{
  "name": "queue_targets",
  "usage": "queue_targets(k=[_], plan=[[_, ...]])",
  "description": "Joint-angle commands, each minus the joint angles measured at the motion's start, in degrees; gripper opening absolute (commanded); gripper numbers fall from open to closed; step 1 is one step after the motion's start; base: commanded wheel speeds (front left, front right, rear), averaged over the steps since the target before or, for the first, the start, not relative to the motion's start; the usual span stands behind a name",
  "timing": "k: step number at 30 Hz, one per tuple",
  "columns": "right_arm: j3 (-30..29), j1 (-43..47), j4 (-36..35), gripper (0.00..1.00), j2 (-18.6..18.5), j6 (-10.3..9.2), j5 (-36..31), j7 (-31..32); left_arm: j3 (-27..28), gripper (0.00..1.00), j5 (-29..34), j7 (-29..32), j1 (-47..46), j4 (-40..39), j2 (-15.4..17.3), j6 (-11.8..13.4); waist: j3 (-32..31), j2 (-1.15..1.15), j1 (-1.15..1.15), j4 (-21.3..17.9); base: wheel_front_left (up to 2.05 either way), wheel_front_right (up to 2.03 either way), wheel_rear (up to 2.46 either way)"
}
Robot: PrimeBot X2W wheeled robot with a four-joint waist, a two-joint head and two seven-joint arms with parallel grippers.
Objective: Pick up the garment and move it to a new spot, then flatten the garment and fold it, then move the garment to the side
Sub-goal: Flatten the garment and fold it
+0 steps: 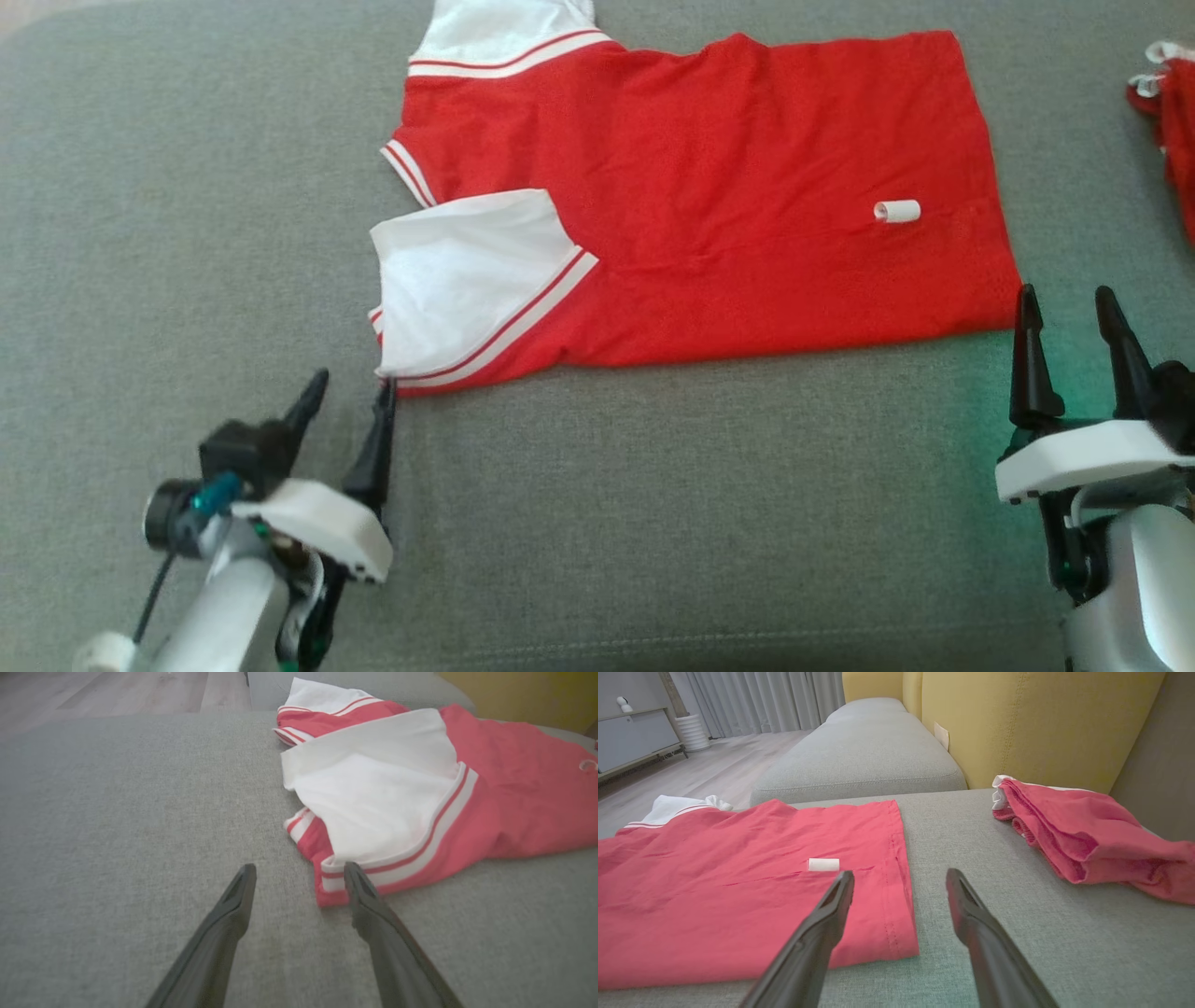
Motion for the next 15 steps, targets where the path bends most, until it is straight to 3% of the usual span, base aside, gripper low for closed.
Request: queue_targets(k=[1, 15], plan=[[0.94, 0.29, -2.13, 1.0, 0.06, -0.05, -0.01, -0.07, 2.74, 1.0, -0.02, -0.35, -2.87, -0.74, 0.75, -0.41, 0.46, 0.0, 0.0, -0.35, 0.0, 0.0, 0.0], [0.12, -0.67, -2.25, 1.0, 0.69, -0.05, 0.23, 0.45, 2.28, 1.0, 0.24, -0.17, -7.39, 9.97, -1.74, -3.28, 1.95, 0.0, 0.0, -0.88, 0.0, 0.0, 0.0]])
